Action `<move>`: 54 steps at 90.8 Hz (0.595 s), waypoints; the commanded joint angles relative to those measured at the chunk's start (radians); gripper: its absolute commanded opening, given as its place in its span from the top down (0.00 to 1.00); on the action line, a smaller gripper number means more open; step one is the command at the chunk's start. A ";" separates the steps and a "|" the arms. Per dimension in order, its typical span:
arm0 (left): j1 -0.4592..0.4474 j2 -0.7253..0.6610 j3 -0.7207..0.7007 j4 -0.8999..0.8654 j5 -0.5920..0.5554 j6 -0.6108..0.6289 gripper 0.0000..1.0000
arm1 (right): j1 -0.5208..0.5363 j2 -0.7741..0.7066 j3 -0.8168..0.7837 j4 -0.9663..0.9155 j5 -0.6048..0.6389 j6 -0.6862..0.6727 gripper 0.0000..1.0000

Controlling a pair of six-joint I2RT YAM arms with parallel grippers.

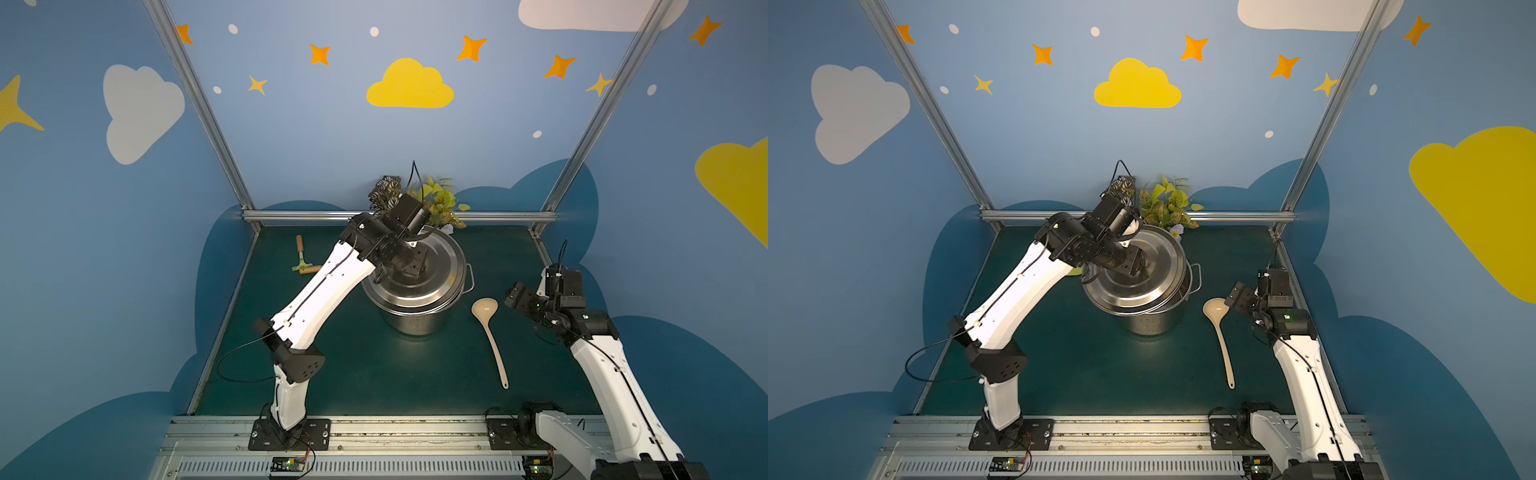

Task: Stir the soup with a spoon
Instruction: Pick up the lid from the pan, then place the lid at the center of the board.

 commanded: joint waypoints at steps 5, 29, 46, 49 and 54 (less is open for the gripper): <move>-0.004 -0.205 -0.267 0.022 -0.054 -0.040 0.83 | -0.007 -0.013 -0.012 -0.013 0.026 -0.027 0.02; 0.041 -0.579 -0.816 0.128 -0.033 -0.125 0.83 | -0.014 0.003 -0.003 -0.011 0.034 -0.035 0.02; 0.106 -0.690 -1.107 0.220 0.013 -0.158 0.83 | -0.021 0.000 -0.013 -0.012 0.032 -0.028 0.02; 0.120 -0.698 -1.146 0.249 0.027 -0.158 0.83 | -0.023 -0.003 -0.016 -0.013 0.029 -0.024 0.02; 0.142 -0.699 -1.194 0.293 0.046 -0.156 0.83 | -0.023 -0.008 -0.023 -0.014 0.025 -0.018 0.02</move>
